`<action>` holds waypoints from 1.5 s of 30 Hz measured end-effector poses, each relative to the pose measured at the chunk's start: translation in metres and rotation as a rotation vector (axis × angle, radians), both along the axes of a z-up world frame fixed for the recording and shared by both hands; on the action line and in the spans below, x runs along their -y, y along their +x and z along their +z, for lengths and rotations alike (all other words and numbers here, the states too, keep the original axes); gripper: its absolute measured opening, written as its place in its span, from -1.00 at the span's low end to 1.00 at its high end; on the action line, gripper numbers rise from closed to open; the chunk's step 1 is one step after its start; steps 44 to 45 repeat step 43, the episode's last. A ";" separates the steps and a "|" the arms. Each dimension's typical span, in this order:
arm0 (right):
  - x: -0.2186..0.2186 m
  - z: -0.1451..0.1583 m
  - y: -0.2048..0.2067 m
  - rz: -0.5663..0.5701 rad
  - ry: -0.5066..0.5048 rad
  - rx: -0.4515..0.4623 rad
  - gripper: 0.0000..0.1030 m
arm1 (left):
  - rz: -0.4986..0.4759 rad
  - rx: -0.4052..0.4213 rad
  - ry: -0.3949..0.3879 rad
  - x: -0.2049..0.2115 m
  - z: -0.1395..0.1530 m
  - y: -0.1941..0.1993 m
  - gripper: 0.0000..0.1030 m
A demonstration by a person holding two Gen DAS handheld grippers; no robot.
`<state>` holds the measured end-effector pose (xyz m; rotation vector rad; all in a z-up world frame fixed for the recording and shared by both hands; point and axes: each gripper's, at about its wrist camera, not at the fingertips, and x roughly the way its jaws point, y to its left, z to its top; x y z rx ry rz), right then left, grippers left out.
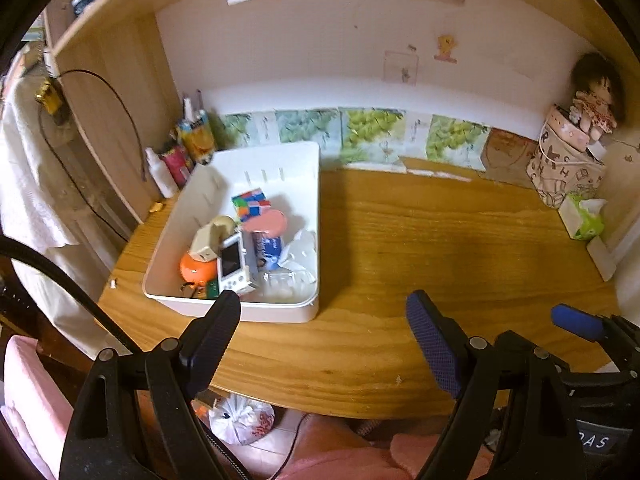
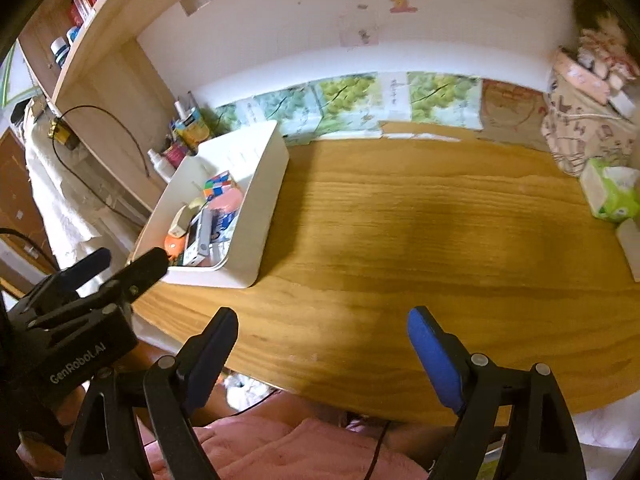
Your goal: Organize rigid objects
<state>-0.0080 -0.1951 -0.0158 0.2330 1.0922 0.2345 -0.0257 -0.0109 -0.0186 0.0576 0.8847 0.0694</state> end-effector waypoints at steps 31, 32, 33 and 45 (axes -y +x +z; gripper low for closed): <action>0.021 0.004 0.009 -0.142 -0.096 0.098 1.00 | 0.026 0.180 0.087 0.019 0.014 0.011 0.99; 0.021 0.003 0.010 -0.142 -0.098 0.097 1.00 | 0.026 0.177 0.087 0.019 0.013 0.013 0.99; 0.021 0.002 0.012 -0.140 -0.101 0.095 1.00 | 0.024 0.175 0.085 0.020 0.012 0.015 0.99; 0.025 -0.007 0.030 -0.137 -0.110 0.070 1.00 | 0.020 0.150 0.075 0.024 0.005 0.032 0.99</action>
